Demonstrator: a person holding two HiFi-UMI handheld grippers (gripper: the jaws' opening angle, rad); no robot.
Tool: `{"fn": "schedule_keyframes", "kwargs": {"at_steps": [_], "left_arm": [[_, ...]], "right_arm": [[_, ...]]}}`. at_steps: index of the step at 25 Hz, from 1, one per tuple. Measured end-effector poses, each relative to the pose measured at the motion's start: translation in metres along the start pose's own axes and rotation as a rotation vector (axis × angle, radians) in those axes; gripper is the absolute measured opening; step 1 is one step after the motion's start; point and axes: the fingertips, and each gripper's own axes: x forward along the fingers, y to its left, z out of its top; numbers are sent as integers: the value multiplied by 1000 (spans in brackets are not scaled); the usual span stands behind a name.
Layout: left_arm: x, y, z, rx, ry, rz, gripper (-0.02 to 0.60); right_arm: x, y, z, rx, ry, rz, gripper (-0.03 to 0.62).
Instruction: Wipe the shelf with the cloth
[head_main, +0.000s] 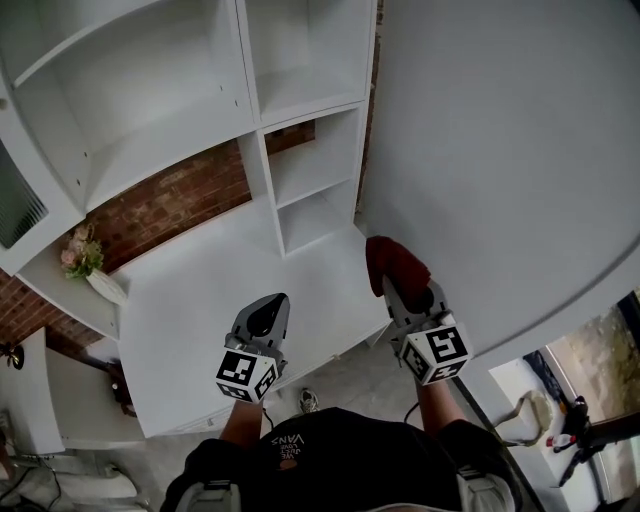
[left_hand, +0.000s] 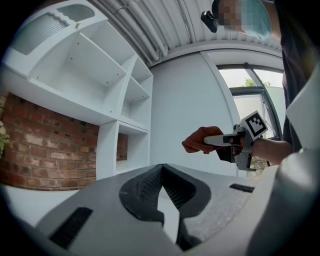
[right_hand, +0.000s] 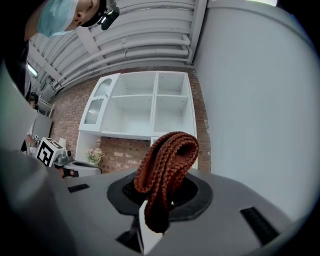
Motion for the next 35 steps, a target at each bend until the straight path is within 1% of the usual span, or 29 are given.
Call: {"fn": "schedule_keyframes", "kwargs": {"at_steps": [4, 9, 13, 20, 22, 25, 29, 32, 35], "left_arm": [[11, 43, 3, -4, -8, 42, 6], [14, 91, 9, -7, -33, 87, 6], [13, 118, 13, -2, -40, 107, 6], [18, 136, 7, -12, -26, 151, 6], [22, 140, 5, -17, -24, 177, 6], [26, 146, 1, -25, -22, 237, 6], [40, 152, 2, -28, -27, 309, 6], [54, 154, 10, -25, -45, 350, 6], [66, 155, 12, -27, -60, 381, 6]], "right_arm": [[50, -2, 17, -33, -31, 21, 89], [108, -2, 47, -79, -92, 37, 89], [149, -1, 76, -120, -144, 54, 89], [213, 2, 123, -213, -211, 130, 89], [233, 0, 135, -238, -219, 161, 90], [264, -3, 150, -264, -226, 214, 91], [307, -11, 165, -274, -206, 281, 91], [338, -15, 177, -269, -182, 332, 91], [366, -14, 183, -296, -148, 379, 91]]}}
